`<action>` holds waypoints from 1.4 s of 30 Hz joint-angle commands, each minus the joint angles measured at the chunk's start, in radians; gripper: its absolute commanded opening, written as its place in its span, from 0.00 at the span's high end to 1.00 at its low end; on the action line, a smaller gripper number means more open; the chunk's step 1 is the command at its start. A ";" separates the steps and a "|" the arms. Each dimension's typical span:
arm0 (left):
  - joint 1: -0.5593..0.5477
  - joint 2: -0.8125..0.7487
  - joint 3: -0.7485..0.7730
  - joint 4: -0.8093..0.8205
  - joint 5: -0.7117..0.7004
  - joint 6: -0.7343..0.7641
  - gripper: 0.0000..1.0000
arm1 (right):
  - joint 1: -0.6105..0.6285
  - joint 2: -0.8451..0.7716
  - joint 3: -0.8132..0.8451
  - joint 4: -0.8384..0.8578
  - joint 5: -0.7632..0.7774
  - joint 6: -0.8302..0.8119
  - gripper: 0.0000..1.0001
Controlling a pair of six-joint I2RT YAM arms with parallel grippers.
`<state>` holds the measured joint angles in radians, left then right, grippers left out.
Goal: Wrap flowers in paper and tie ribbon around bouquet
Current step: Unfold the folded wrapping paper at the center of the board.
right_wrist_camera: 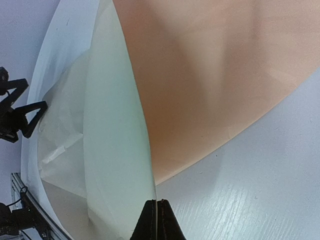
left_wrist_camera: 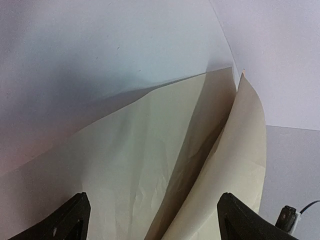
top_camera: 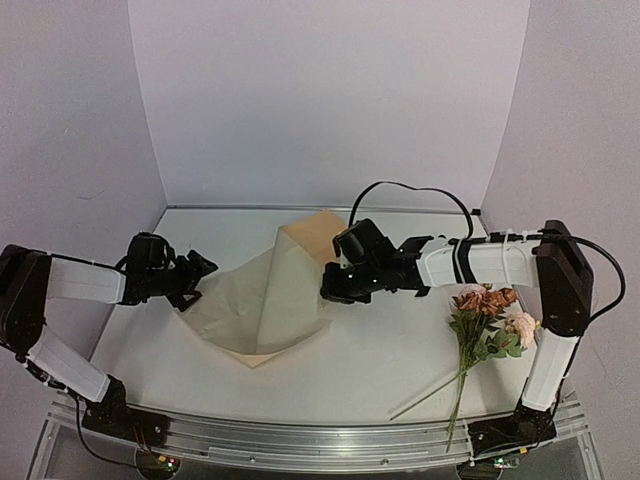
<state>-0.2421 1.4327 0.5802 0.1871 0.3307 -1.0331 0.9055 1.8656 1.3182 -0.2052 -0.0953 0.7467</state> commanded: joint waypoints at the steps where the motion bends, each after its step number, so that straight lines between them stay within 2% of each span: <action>1: 0.016 0.110 -0.019 0.260 0.112 -0.162 0.09 | 0.030 -0.047 0.033 -0.019 0.095 0.013 1.00; 5: 0.025 0.236 -0.060 0.436 0.165 -0.273 0.09 | 0.054 -0.048 0.060 -0.049 0.123 0.006 1.00; 7: 0.026 0.277 -0.066 0.466 0.165 -0.292 0.09 | 0.066 -0.054 0.070 -0.062 0.131 0.000 1.00; 16: 0.025 0.289 -0.105 0.375 0.023 -0.301 0.09 | 0.104 -0.103 0.085 -0.117 0.181 -0.018 1.00; 27: 0.025 0.219 -0.210 0.338 -0.112 -0.367 0.09 | 0.209 -0.226 0.037 -0.200 0.354 -0.022 1.00; 34: 0.024 0.202 -0.241 0.333 -0.127 -0.380 0.09 | 0.316 -0.319 -0.068 -0.341 0.585 0.114 1.00; 42: 0.025 0.130 -0.279 0.288 -0.156 -0.366 0.08 | 0.354 -0.388 -0.201 -0.448 0.673 0.290 1.00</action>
<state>-0.2218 1.5717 0.3518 0.6750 0.2377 -1.4111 1.2464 1.5243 1.1585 -0.5648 0.4694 0.9227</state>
